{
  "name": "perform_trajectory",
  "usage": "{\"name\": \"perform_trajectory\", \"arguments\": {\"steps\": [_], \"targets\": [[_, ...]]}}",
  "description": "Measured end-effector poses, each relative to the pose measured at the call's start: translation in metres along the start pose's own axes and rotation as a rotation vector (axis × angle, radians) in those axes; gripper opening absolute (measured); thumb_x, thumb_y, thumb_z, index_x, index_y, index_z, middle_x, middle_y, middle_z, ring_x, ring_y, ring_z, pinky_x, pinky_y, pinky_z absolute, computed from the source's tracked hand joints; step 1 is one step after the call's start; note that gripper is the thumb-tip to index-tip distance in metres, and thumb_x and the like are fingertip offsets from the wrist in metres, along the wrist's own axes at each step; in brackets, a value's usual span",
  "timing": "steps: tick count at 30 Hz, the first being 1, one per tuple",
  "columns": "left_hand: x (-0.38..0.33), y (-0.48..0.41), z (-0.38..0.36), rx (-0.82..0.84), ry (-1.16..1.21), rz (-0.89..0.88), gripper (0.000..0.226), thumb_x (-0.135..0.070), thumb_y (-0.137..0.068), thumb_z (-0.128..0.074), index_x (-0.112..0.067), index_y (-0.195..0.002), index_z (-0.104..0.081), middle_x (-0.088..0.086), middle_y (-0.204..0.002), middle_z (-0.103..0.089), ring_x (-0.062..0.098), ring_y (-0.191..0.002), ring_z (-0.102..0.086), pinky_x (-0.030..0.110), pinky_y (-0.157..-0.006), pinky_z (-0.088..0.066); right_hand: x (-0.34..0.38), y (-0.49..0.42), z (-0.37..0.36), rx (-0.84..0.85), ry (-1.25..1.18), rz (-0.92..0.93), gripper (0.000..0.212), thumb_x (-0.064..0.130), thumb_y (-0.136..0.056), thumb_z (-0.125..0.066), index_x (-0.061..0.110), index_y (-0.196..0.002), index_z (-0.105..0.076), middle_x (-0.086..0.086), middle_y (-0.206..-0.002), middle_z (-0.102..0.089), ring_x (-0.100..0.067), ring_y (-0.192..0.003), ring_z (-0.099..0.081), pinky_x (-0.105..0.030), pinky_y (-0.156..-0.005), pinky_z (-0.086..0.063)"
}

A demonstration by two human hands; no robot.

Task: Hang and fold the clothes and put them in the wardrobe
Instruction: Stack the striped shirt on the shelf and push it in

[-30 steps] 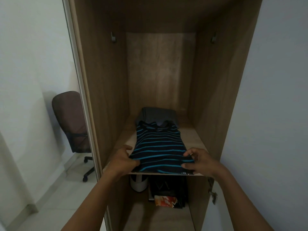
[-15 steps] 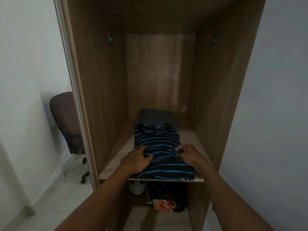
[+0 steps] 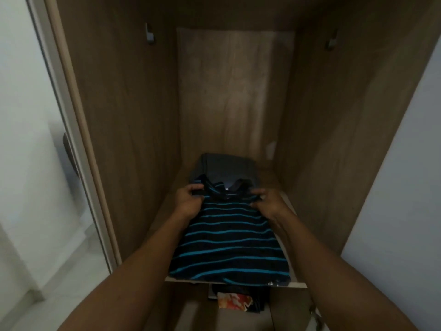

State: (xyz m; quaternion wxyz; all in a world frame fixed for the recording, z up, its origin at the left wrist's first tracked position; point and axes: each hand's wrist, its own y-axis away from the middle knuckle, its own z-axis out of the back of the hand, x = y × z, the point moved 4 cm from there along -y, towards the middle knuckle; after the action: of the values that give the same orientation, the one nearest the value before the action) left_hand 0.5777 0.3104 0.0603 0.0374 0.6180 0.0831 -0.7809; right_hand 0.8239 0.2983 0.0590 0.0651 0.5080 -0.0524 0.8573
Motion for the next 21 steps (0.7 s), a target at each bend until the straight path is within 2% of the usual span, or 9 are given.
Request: {"name": "perform_trajectory", "arguments": {"steps": [2,4,7,10,13,15,17,18,21], "targets": [[-0.001,-0.010,0.001,-0.065,-0.084,-0.104,0.037,0.001,-0.089,-0.067,-0.011,-0.123,-0.066,-0.005,-0.116,-0.055,0.013,-0.111,-0.056,0.022,-0.101,-0.043,0.007,-0.007,0.009,-0.127,0.081,0.152,0.045,-0.003,-0.086,-0.070,0.008,-0.129,-0.062,-0.004,-0.127,-0.055,-0.019,-0.109,-0.057,-0.026,-0.099,-0.046],[0.007,-0.020,-0.002,-0.054,-0.165,-0.073,0.039,-0.003,-0.087,-0.072,-0.010,-0.124,-0.065,-0.001,-0.127,-0.059,0.016,-0.116,-0.057,0.021,-0.101,-0.041,0.004,-0.012,0.006,-0.105,0.171,0.187,0.045,-0.003,-0.089,-0.067,0.006,-0.133,-0.058,-0.002,-0.128,-0.048,-0.019,-0.117,-0.053,-0.021,-0.099,-0.040],[0.023,-0.029,-0.006,0.006,-0.221,0.025,0.042,-0.007,-0.085,-0.075,-0.007,-0.125,-0.064,0.013,-0.132,-0.063,0.024,-0.121,-0.058,0.023,-0.100,-0.041,-0.008,-0.019,-0.005,-0.016,0.188,0.191,0.045,-0.002,-0.093,-0.061,0.006,-0.136,-0.055,-0.009,-0.143,-0.045,-0.026,-0.133,-0.047,-0.027,-0.109,-0.037],[0.020,-0.030,0.000,0.030,-0.327,0.004,0.046,-0.017,-0.087,-0.075,-0.012,-0.131,-0.062,0.009,-0.137,-0.059,0.023,-0.125,-0.056,0.022,-0.099,-0.040,-0.004,-0.026,-0.006,-0.017,0.198,0.223,0.047,0.006,-0.096,-0.060,0.007,-0.142,-0.049,-0.009,-0.146,-0.042,-0.024,-0.133,-0.045,-0.027,-0.112,-0.034],[0.002,-0.017,0.006,0.117,-0.680,0.007,0.054,-0.035,-0.094,-0.064,-0.020,-0.144,-0.050,0.010,-0.152,-0.043,0.029,-0.135,-0.045,0.036,-0.111,-0.038,-0.004,-0.026,-0.013,0.169,0.295,0.109,0.047,0.016,-0.097,-0.060,0.010,-0.143,-0.051,-0.007,-0.150,-0.044,-0.025,-0.133,-0.047,-0.024,-0.109,-0.034],[-0.016,0.004,0.007,0.150,-0.887,-0.121,0.062,-0.044,-0.097,-0.054,-0.027,-0.153,-0.032,0.009,-0.162,-0.022,0.032,-0.145,-0.028,0.045,-0.118,-0.028,0.003,-0.018,-0.012,0.128,0.328,0.102,0.047,0.029,-0.098,-0.057,0.016,-0.143,-0.052,-0.007,-0.153,-0.038,-0.029,-0.139,-0.040,-0.034,-0.117,-0.031],[-0.030,0.032,0.001,0.253,-0.920,-0.325,0.067,-0.046,-0.099,-0.049,-0.025,-0.157,-0.023,0.005,-0.164,-0.017,0.027,-0.148,-0.021,0.041,-0.121,-0.022,0.014,0.010,-0.012,0.021,0.389,0.135,0.050,0.038,-0.101,-0.049,0.021,-0.148,-0.043,-0.008,-0.159,-0.025,-0.031,-0.145,-0.027,-0.041,-0.121,-0.023],[-0.030,0.047,-0.003,0.338,-0.916,-0.361,0.068,-0.047,-0.100,-0.047,-0.023,-0.158,-0.021,0.004,-0.165,-0.018,0.024,-0.149,-0.021,0.037,-0.122,-0.020,0.018,0.028,-0.018,0.013,0.421,0.148,0.053,0.041,-0.102,-0.044,0.022,-0.151,-0.038,-0.008,-0.161,-0.022,-0.031,-0.147,-0.023,-0.041,-0.121,-0.021],[-0.004,0.080,-0.014,0.564,-0.930,-0.239,0.068,-0.050,-0.103,-0.036,-0.022,-0.159,-0.012,0.004,-0.167,-0.006,0.023,-0.153,-0.007,0.035,-0.124,-0.011,0.013,0.082,-0.052,0.160,0.488,0.118,0.062,0.051,-0.104,-0.029,0.024,-0.158,-0.018,-0.005,-0.166,-0.009,-0.027,-0.152,-0.011,-0.046,-0.123,-0.013]]}}
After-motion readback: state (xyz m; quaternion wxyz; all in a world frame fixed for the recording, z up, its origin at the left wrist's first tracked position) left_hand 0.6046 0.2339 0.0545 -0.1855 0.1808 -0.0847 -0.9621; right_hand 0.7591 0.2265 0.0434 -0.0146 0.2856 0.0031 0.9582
